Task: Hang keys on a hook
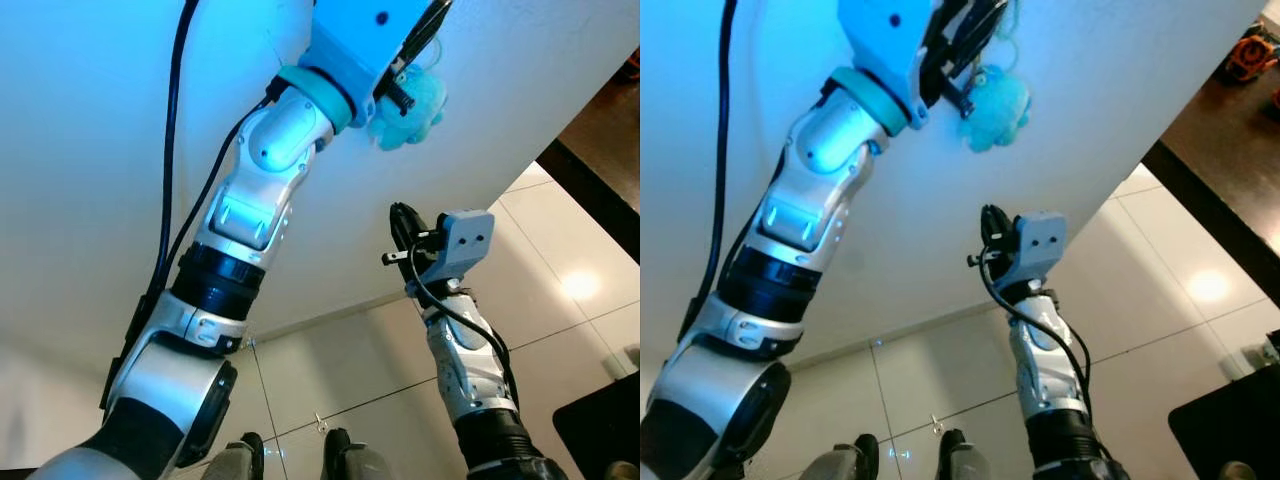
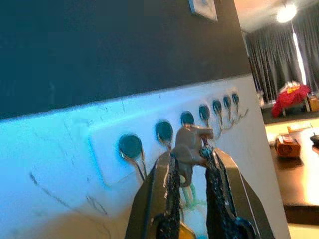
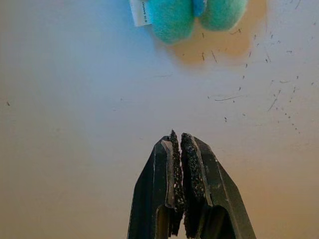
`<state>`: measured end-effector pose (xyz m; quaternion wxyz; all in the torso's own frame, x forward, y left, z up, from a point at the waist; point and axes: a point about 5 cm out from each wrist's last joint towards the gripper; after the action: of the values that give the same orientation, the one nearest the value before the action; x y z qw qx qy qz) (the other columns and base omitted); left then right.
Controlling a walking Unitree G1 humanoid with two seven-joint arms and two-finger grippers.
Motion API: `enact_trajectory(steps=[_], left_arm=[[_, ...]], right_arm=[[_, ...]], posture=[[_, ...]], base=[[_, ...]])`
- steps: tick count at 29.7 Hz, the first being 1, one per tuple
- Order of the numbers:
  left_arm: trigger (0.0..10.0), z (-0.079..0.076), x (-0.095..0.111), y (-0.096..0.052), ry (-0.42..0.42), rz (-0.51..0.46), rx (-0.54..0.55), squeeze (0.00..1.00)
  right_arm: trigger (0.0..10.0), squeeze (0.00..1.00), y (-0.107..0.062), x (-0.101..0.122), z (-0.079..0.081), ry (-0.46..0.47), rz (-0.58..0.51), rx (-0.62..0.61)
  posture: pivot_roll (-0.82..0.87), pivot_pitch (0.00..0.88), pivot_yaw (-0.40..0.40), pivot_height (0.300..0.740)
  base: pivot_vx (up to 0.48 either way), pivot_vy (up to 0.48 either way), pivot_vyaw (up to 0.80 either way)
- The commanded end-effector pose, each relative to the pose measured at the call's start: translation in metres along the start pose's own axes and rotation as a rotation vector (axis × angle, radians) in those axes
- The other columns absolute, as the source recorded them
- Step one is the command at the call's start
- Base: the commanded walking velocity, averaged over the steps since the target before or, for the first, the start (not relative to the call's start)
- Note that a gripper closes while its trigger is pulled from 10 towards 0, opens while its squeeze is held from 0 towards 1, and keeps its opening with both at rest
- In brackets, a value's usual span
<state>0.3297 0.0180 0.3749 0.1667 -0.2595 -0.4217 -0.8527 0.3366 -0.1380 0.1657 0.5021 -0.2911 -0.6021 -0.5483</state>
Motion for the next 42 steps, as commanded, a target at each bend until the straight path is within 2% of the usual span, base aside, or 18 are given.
enact_trajectory(steps=[1, 7, 8, 9, 10, 14, 16, 17, 22, 28, 29, 30, 31, 32, 37, 40, 41, 42], left_arm=[[10.0, -0.007, 0.002, -0.001, -0.002, -0.003, -0.03, 0.0], [10.0, -0.018, -0.017, -0.012, 0.039, 0.098, -0.088, 0.0], [10.0, -0.024, -0.023, -0.015, 0.054, 0.134, -0.111, 0.2], [10.0, -0.025, -0.026, -0.015, 0.054, 0.16, -0.109, 0.88], [10.0, -0.024, -0.027, -0.015, 0.047, 0.167, -0.1, 1.0], [10.0, -0.022, -0.028, -0.014, 0.037, 0.183, -0.079, 1.0], [10.0, -0.021, -0.028, -0.014, 0.034, 0.188, -0.072, 0.93], [10.0, -0.02, -0.028, -0.015, 0.032, 0.191, -0.055, 0.0], [10.0, -0.015, -0.029, -0.019, 0.025, 0.197, -0.009, 0.0], [10.0, -0.012, -0.037, -0.036, 0.047, 0.231, 0.036, 0.0], [10.0, -0.012, -0.039, -0.046, 0.058, 0.244, 0.047, 0.51], [10.0, -0.011, -0.041, -0.056, 0.059, 0.257, 0.057, 0.53], [10.0, -0.011, -0.041, -0.056, 0.059, 0.257, 0.057, 0.53], [10.0, -0.012, -0.042, -0.064, 0.054, 0.265, 0.057, 0.0], [10.0, -0.021, -0.053, -0.115, 0.033, 0.374, 0.018, 0.0], [10.0, -0.024, -0.058, -0.127, 0.036, 0.412, 0.015, 0.0], [10.0, -0.03, -0.075, -0.167, 0.048, 0.55, 0.039, 0.0], [10.0, -0.032, -0.08, -0.18, 0.055, 0.595, 0.051, 0.0]], right_arm=[[10.0, 0.0, -0.004, -0.005, 0.0, 0.003, 0.022, -0.004], [10.0, 0.0, -0.004, -0.005, -0.001, 0.003, 0.021, -0.008], [10.0, 0.0, -0.004, -0.005, -0.001, 0.003, 0.02, -0.008], [10.0, 0.0, -0.004, -0.005, -0.001, 0.003, 0.02, -0.008], [10.0, 0.0, -0.003, -0.005, 0.0, 0.004, 0.019, -0.008], [10.0, 0.0, -0.003, -0.005, 0.0, 0.004, 0.018, -0.008], [10.0, 0.0, -0.003, -0.005, 0.0, 0.004, 0.018, -0.008], [10.0, 0.0, -0.003, -0.005, 0.0, 0.004, 0.018, -0.009], [10.0, 0.0, -0.004, -0.005, 0.0, 0.003, 0.019, -0.011], [10.0, 0.0, -0.004, -0.005, -0.001, 0.002, 0.018, -0.013], [10.0, 0.0, -0.005, -0.005, -0.001, 0.001, 0.019, -0.013], [10.0, 0.0, -0.005, -0.005, -0.002, 0.0, 0.019, -0.012], [10.0, 0.0, -0.005, -0.005, -0.002, 0.0, 0.019, -0.012], [10.0, 0.0, -0.006, -0.005, -0.002, 0.0, 0.02, -0.011], [10.0, 0.0, -0.012, -0.007, -0.006, -0.004, 0.029, -0.021], [10.0, 0.0, -0.015, -0.008, -0.007, -0.003, 0.036, -0.027], [10.0, 0.0, -0.031, -0.018, -0.009, 0.0, 0.081, -0.042], [10.0, 0.0, -0.038, -0.023, -0.009, 0.001, 0.102, -0.048]], posture=[[-0.01, 0.239, 0.01, 0.74], [-0.01, 0.24, 0.012, 0.74], [-0.01, 0.24, 0.011, 0.74], [-0.01, 0.242, 0.011, 0.74], [-0.01, 0.241, 0.012, 0.74], [-0.01, 0.241, 0.013, 0.74], [-0.01, 0.24, 0.014, 0.74], [-0.01, 0.239, 0.014, 0.74], [-0.01, 0.236, 0.014, 0.74], [-0.01, 0.234, 0.013, 0.74], [-0.01, 0.232, 0.009, 0.74], [-0.01, 0.232, 0.007, 0.74], [-0.01, 0.232, 0.007, 0.74], [-0.01, 0.229, 0.006, 0.74], [-0.01, 0.211, 0.003, 0.74], [-0.01, 0.209, 0.002, 0.74], [-0.01, 0.199, -0.007, 0.74], [-0.01, 0.199, -0.007, 0.74]], base=[[0.0, 0.0, 0.0], [0.0, 0.0, 0.0], [0.0, 0.0, 0.0], [0.0, 0.0, 0.0], [0.0, 0.0, 0.0], [0.0, 0.0, 0.0], [0.0, 0.0, 0.0], [0.0, 0.0, 0.0], [0.0, 0.0, 0.0], [0.0, 0.0, 0.0], [0.0, 0.0, 0.0], [0.0, 0.0, 0.0], [0.0, 0.0, 0.0], [0.0, 0.0, 0.0], [0.0, 0.0, 0.0], [0.0, 0.0, 0.0], [0.0, 0.0, 0.0], [0.0, 0.0, 0.0]])
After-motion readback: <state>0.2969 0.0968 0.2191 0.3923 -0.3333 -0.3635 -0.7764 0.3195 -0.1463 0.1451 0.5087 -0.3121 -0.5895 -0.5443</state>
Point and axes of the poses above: a point about 5 cm out from each wrist's last joint towards the gripper, its own y axis pointing out of the wrist towards the gripper, its own x axis along the axis of the wrist's last joint, z = x × y, and after that the axes turned 6 degrees about y, right-handed
